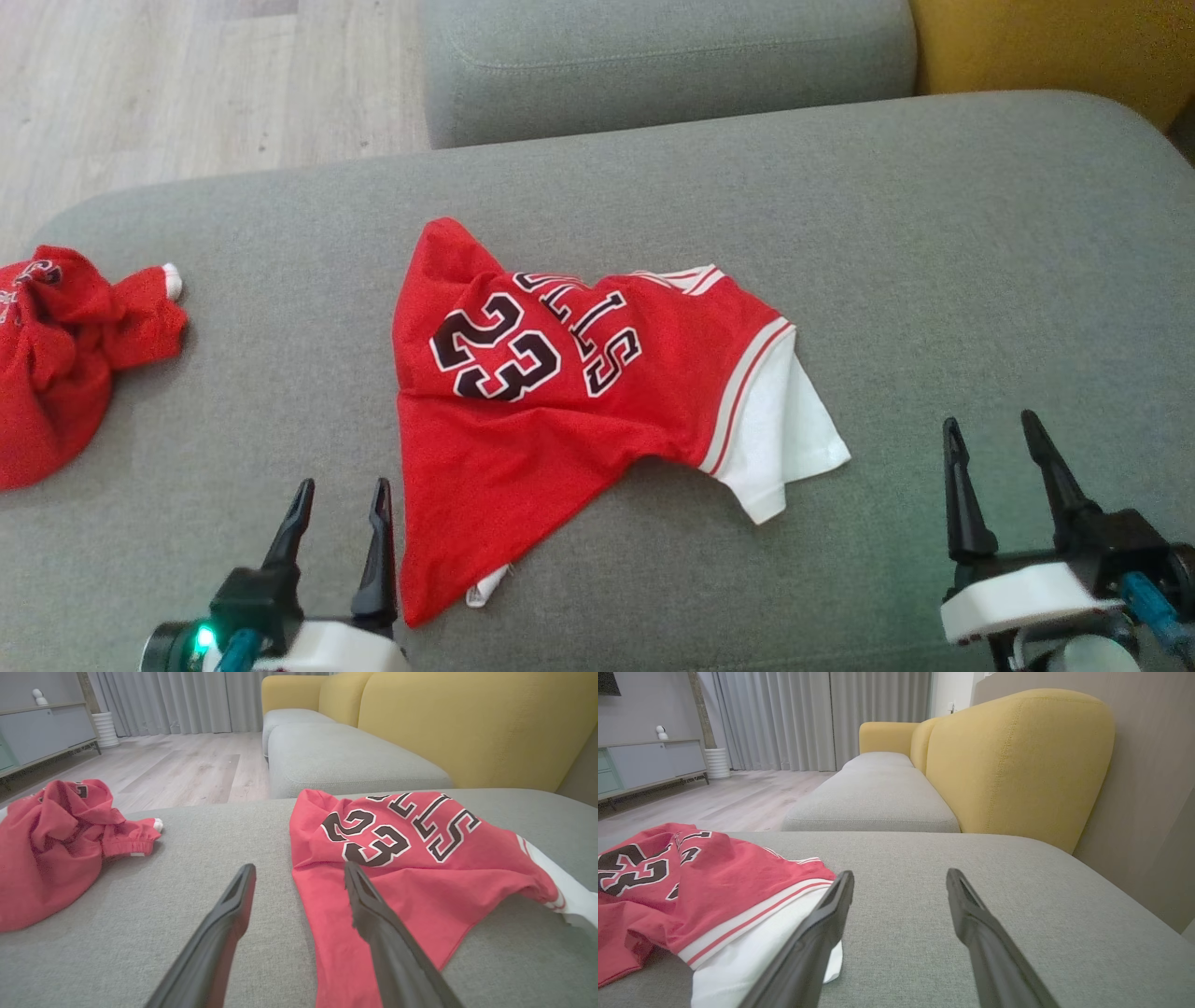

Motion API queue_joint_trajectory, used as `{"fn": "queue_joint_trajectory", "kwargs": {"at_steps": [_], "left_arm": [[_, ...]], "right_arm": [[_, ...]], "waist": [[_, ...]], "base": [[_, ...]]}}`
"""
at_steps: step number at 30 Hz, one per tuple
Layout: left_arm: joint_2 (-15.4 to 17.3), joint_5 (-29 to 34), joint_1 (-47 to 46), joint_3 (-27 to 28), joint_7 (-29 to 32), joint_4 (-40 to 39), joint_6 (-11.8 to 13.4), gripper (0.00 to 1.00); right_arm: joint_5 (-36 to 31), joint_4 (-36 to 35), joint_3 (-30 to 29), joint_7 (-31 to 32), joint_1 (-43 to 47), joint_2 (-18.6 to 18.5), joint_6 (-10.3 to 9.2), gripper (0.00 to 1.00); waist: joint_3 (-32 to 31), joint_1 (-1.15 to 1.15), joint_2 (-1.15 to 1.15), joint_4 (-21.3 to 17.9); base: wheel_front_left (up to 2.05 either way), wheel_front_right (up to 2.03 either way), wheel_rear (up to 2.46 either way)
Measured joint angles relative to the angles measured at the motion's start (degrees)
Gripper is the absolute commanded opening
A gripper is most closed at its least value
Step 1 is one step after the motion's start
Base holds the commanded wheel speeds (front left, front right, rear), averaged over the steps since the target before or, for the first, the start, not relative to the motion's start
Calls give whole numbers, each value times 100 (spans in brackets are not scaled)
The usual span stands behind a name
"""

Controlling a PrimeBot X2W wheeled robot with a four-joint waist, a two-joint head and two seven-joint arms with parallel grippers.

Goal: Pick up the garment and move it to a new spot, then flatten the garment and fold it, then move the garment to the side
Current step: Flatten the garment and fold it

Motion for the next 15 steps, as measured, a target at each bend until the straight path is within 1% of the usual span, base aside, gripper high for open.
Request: {"fn": "queue_joint_trajectory", "kwargs": {"at_steps": [6, 15], "left_arm": [[-214, 224, 147, 337, 0, 5, -289, 100], [-387, 372, 189, 880, 0, 167, -544, 100]], "right_arm": [[91, 83, 114, 0, 1, 0, 0, 100], [93, 208, 324, 0, 1, 0, 0, 100]], "waist": [[-38, 0, 0, 100], [-70, 0, 0, 260]], "base": [[0, 0, 0], [0, 0, 0]]}}
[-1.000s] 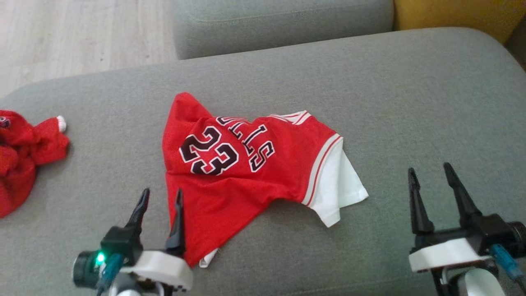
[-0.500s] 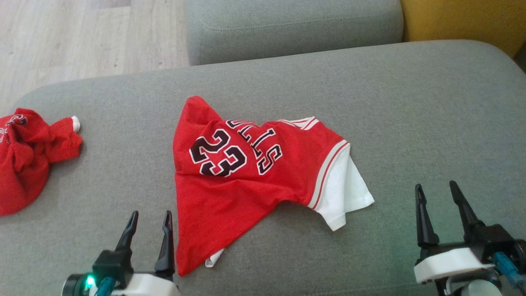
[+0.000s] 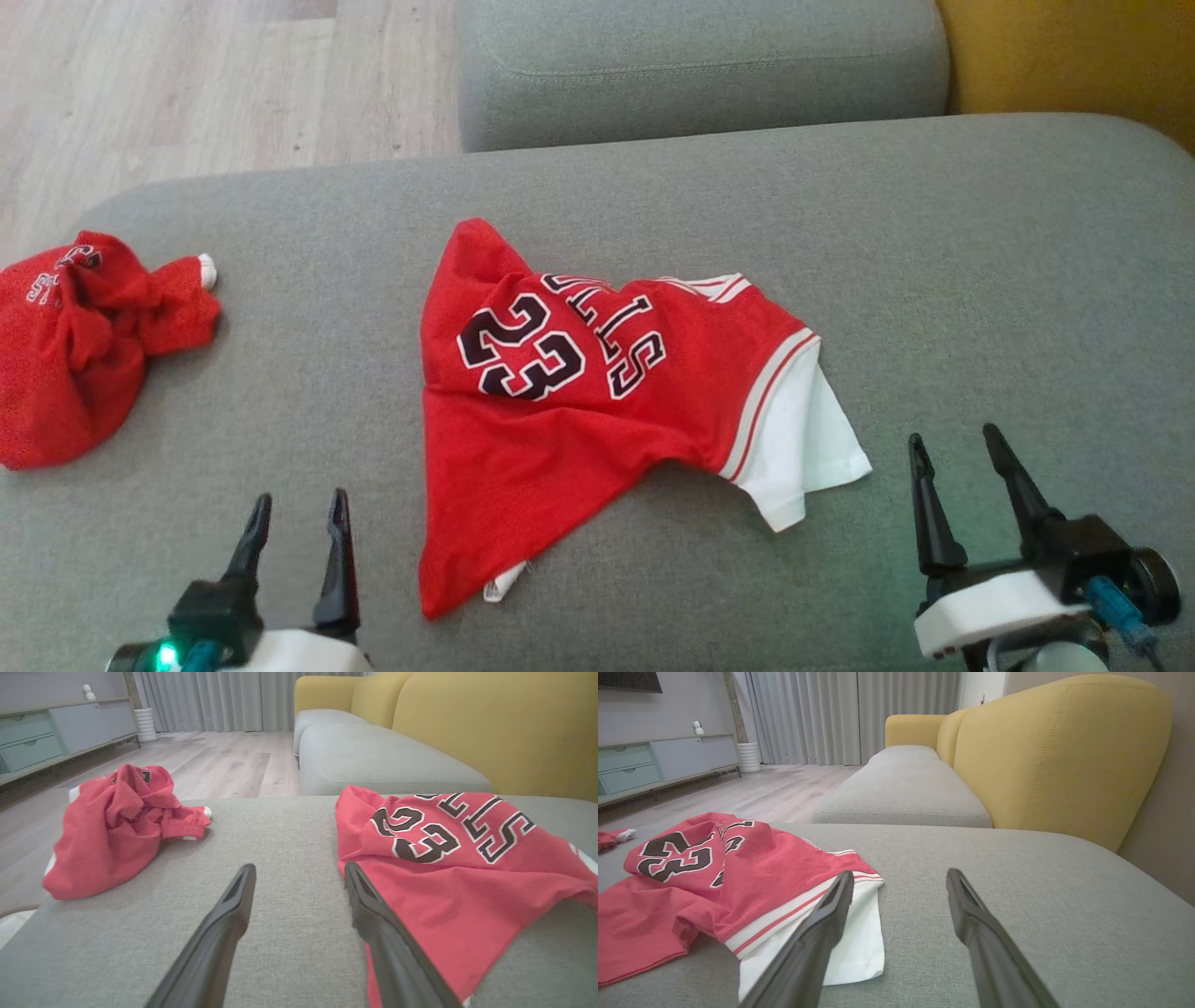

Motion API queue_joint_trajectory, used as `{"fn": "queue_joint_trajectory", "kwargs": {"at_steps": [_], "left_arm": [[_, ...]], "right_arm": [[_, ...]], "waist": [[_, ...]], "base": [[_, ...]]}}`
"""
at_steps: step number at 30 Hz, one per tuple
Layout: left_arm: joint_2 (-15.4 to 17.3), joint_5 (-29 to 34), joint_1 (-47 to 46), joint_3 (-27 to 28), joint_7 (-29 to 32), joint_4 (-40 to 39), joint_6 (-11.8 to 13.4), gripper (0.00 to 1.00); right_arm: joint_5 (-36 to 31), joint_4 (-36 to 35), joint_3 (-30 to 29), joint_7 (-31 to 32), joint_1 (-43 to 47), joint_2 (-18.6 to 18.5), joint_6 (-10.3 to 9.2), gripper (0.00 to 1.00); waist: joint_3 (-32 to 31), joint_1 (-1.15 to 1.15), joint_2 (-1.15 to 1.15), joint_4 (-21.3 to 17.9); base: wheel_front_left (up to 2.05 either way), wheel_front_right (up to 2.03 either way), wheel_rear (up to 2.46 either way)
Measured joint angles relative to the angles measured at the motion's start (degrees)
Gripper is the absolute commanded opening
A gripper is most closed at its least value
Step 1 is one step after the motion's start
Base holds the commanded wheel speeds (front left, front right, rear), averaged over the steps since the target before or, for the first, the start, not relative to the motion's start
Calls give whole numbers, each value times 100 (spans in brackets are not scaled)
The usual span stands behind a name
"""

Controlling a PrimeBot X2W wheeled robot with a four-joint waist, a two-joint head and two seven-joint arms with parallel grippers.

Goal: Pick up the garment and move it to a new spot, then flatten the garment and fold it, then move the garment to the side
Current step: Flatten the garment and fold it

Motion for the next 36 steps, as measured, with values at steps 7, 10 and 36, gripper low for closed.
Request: {"fn": "queue_joint_trajectory", "kwargs": {"at_steps": [7, 10, 36], "left_arm": [[-113, 135, 35, 211, 0, 82, -191, 100], [-166, 179, 36, 250, 0, 87, -242, 100], [-265, 564, 59, -465, 1753, 80, -927, 100]], "right_arm": [[59, 54, 37, 0, 12, 0, 0, 100], [59, 66, 47, 0, 30, 0, 0, 100], [-433, 1118, 191, 1150, -916, -51, 0, 100]], "waist": [[-5, 0, 0, 19], [-11, 0, 0, 7], [131, 0, 0, -29]], "base": [[0, 0, 0], [0, 0, 0], [0, 0, 0]]}}
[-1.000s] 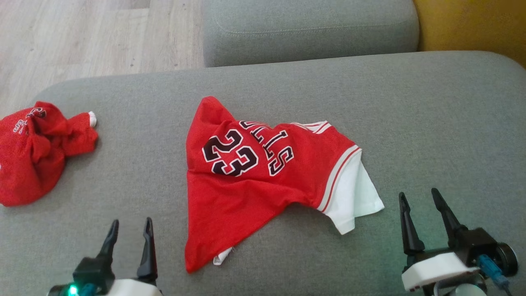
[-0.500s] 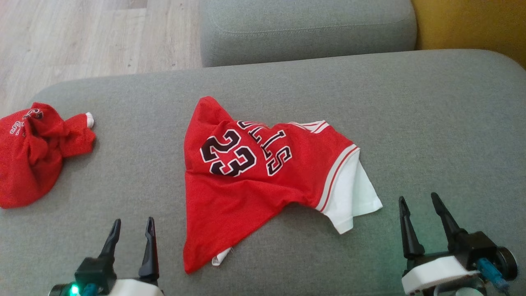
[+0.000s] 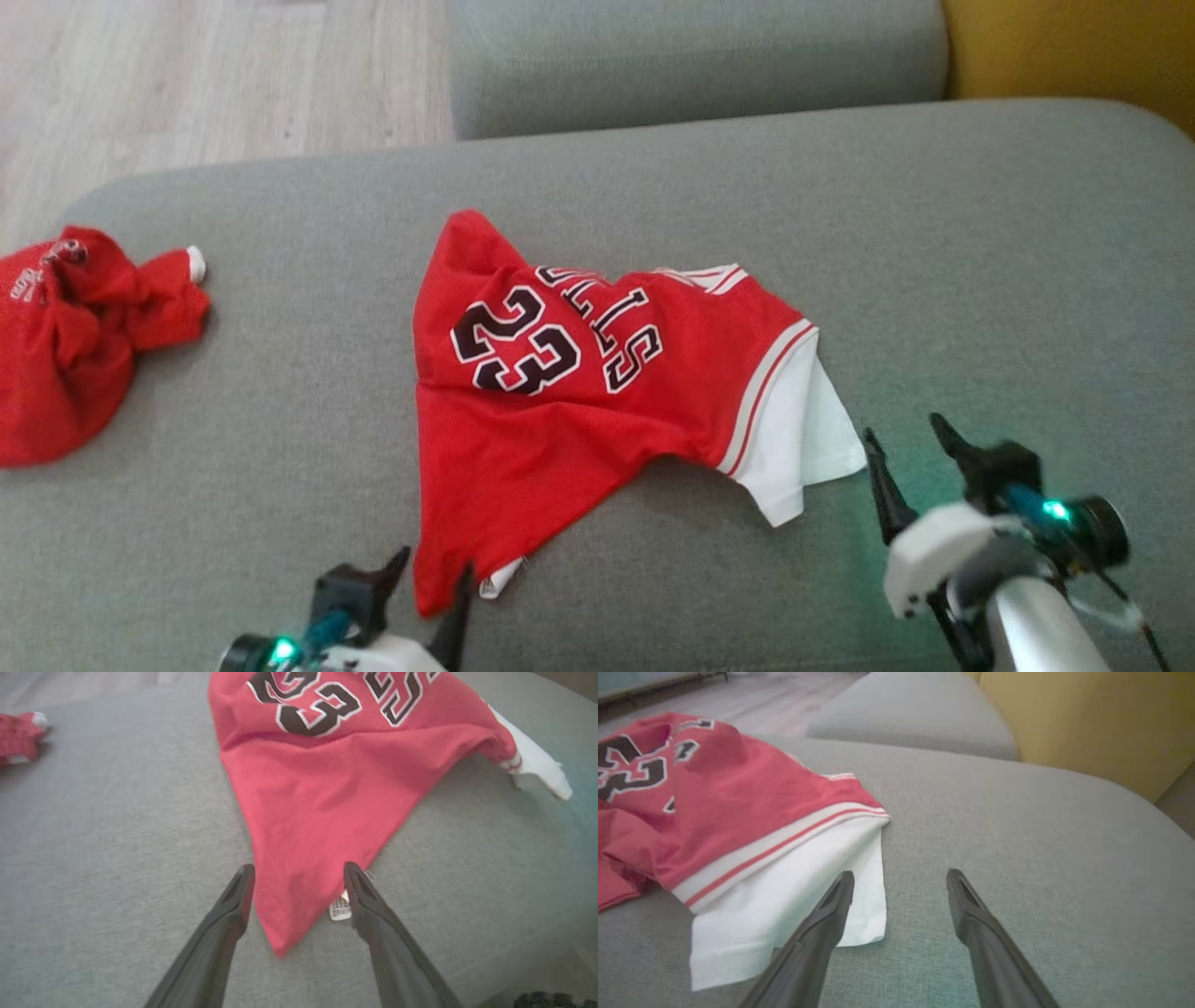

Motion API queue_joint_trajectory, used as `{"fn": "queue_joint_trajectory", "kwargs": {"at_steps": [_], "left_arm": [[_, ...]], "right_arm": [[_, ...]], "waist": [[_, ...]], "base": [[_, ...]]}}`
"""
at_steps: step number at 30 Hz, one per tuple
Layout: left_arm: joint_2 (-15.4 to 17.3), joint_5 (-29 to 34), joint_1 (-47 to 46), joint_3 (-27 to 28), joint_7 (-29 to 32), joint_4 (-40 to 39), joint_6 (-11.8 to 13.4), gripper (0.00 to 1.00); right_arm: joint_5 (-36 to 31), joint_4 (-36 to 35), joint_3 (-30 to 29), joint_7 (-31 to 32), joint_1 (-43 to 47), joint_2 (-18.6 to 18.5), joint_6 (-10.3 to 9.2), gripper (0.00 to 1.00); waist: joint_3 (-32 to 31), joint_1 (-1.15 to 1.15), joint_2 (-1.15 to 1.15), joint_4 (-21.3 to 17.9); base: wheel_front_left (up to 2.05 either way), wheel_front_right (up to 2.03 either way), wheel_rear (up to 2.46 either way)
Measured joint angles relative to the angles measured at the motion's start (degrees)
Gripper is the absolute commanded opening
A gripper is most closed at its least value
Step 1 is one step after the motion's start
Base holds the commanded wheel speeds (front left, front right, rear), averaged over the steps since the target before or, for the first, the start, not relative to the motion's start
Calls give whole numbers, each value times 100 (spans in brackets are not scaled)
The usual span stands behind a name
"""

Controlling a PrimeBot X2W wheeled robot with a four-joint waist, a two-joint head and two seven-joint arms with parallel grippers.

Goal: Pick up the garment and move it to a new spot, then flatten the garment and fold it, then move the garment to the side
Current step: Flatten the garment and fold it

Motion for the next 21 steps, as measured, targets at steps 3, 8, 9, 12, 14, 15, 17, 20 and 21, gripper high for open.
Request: {"fn": "queue_joint_trajectory", "kwargs": {"at_steps": [3, 8, 9, 12, 14, 15, 17, 20, 21], "left_arm": [[2, -55, 21, -121, 450, -187, -27, 100], [47, -99, 155, -145, 848, -288, -29, 100], [64, -103, 164, -151, 888, -310, -29, 100], [105, -103, 170, -155, 927, -323, -29, 100], [123, -103, 169, -152, 927, -339, -26, 100], [123, -103, 169, -155, 927, -345, -26, 100], [132, -109, 168, -179, 928, -348, -29, 100], [133, -134, 164, -234, 928, -347, -68, 100], [132, -151, 163, -248, 927, -341, -66, 100]], "right_arm": [[-37, 356, 137, 552, -288, -11, 0, 100], [-26, 721, 275, 1107, -479, -15, 0, 100], [-26, 745, 274, 1150, -509, -15, 0, 100], [-26, 769, 270, 1165, -584, -19, 0, 100], [-29, 801, 268, 1165, -658, -19, 0, 100], [-29, 801, 266, 1165, -678, -19, 0, 100], [-29, 811, 267, 1163, -684, -18, 0, 100], [-30, 839, 270, 1145, -686, -16, 0, 100], [-30, 840, 274, 1145, -690, -15, 0, 100]], "waist": [[99, 0, 0, 14], [255, 0, 0, 43], [283, 0, 0, 47], [331, 0, 0, 47], [369, 0, 0, 38], [385, 0, 0, 31], [418, 0, 0, 12], [455, 0, 0, -26], [467, 0, 0, -40]], "base": [[0, 0, 0], [0, 0, 0], [0, 0, 0], [0, 0, 0], [0, 0, 0], [0, 0, 0], [0, 0, 0], [0, 0, 0], [0, 0, 0]]}}
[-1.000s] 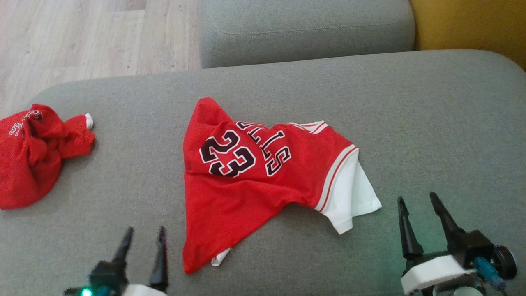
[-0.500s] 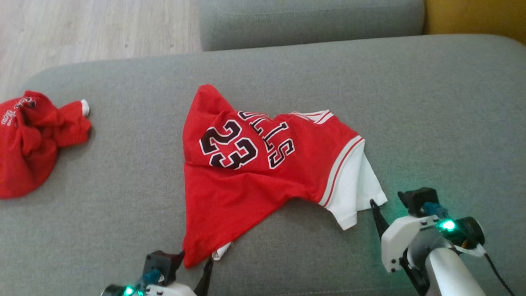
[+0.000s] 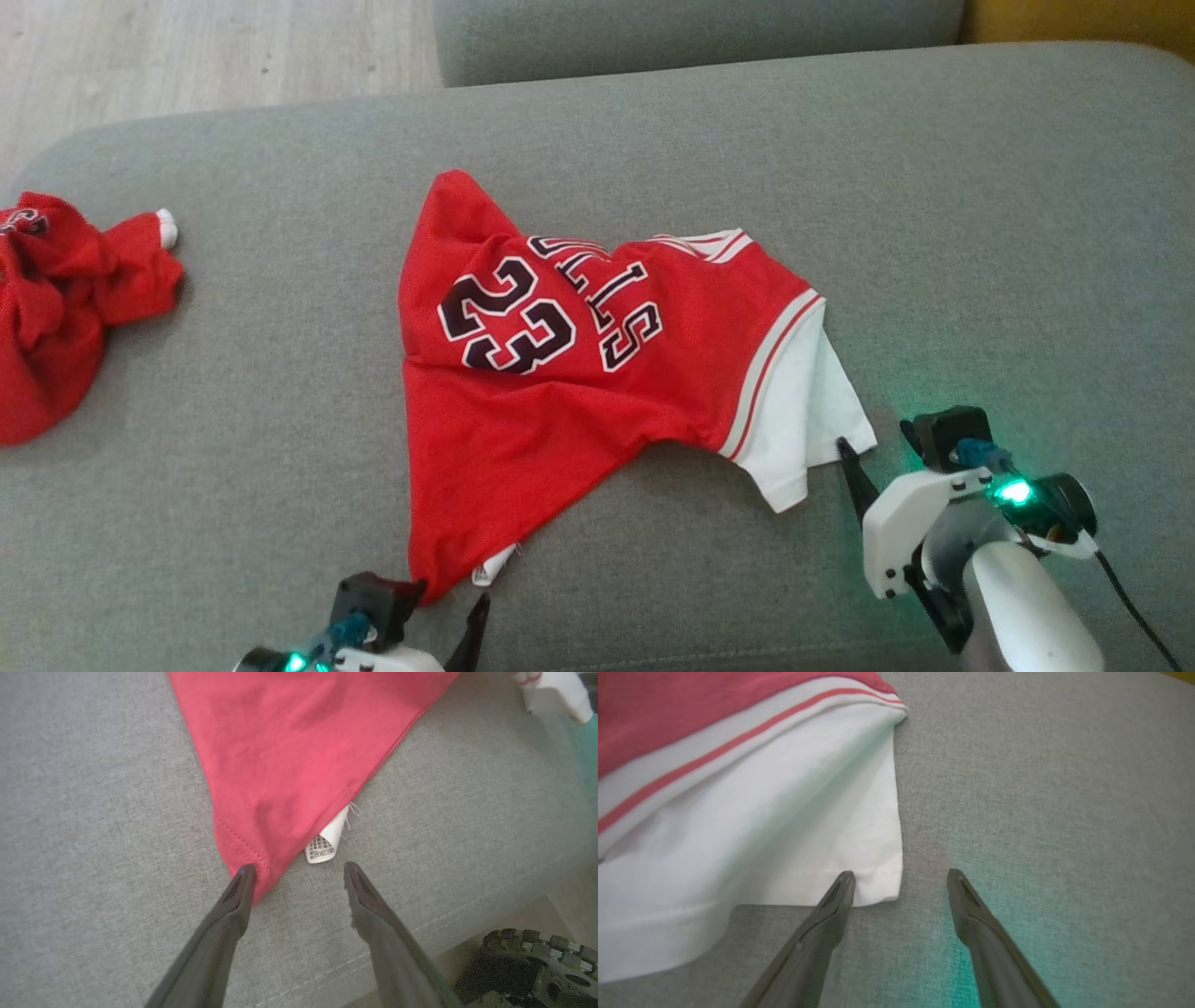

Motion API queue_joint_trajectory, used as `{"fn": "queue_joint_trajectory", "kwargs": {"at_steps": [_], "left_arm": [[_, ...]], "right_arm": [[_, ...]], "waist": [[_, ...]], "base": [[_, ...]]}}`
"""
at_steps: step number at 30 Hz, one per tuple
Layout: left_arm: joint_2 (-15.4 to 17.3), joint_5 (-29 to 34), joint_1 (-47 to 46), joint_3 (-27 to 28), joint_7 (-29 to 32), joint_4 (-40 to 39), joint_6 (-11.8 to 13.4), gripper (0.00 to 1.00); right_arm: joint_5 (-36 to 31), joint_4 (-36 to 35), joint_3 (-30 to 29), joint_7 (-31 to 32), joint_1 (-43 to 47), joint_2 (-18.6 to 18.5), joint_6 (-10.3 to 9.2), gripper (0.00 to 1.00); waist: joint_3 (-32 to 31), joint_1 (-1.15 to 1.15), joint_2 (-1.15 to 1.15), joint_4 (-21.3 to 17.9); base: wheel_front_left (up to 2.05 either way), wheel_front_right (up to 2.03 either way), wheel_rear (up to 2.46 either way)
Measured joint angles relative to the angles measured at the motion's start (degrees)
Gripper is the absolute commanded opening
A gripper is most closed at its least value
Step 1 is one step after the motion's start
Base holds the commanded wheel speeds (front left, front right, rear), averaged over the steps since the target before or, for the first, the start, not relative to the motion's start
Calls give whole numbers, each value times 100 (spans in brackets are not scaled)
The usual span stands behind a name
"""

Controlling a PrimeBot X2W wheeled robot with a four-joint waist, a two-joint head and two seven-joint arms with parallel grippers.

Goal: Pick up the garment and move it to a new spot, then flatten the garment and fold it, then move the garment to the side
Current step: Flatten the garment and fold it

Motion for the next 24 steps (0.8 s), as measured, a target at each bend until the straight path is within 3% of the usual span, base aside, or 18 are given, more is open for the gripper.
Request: {"fn": "queue_joint_trajectory", "kwargs": {"at_steps": [13, 17, 18, 19, 20, 21, 24], "left_arm": [[47, -60, -175, 137, -58, 386, 198, 100], [47, -97, -230, 143, -132, 469, 208, 81], [47, -100, -230, 144, -152, 491, 209, 73], [46, -100, -232, 143, -152, 508, 215, 56], [47, -102, -244, 144, -153, 541, 249, 44], [46, -109, -250, 142, -153, 555, 249, 40], [46, -160, -290, 137, -209, 623, 249, 36]], "right_arm": [[125, 65, 227, -57, -205, 4, 0, 100], [162, 66, 286, -52, -208, 4, 0, 100], [178, 66, 300, -51, -210, 4, 0, 100], [216, 70, 313, -45, -212, 4, 0, 100], [265, 80, 332, -19, -216, 4, 0, 91], [291, 89, 341, 7, -222, 5, 0, 84], [361, 119, 369, 29, -230, 10, 0, 52]], "waist": [[177, 0, 0, -100], [196, 0, 0, -76], [198, 0, 0, -67], [198, 0, 0, -58], [193, 0, 0, -43], [188, 0, 0, -38], [165, 0, 0, -20]], "base": [[0, 0, 0], [0, 0, 0], [0, 0, 0], [0, 0, 0], [0, 0, 0], [0, 0, 0], [0, 0, 0]]}}
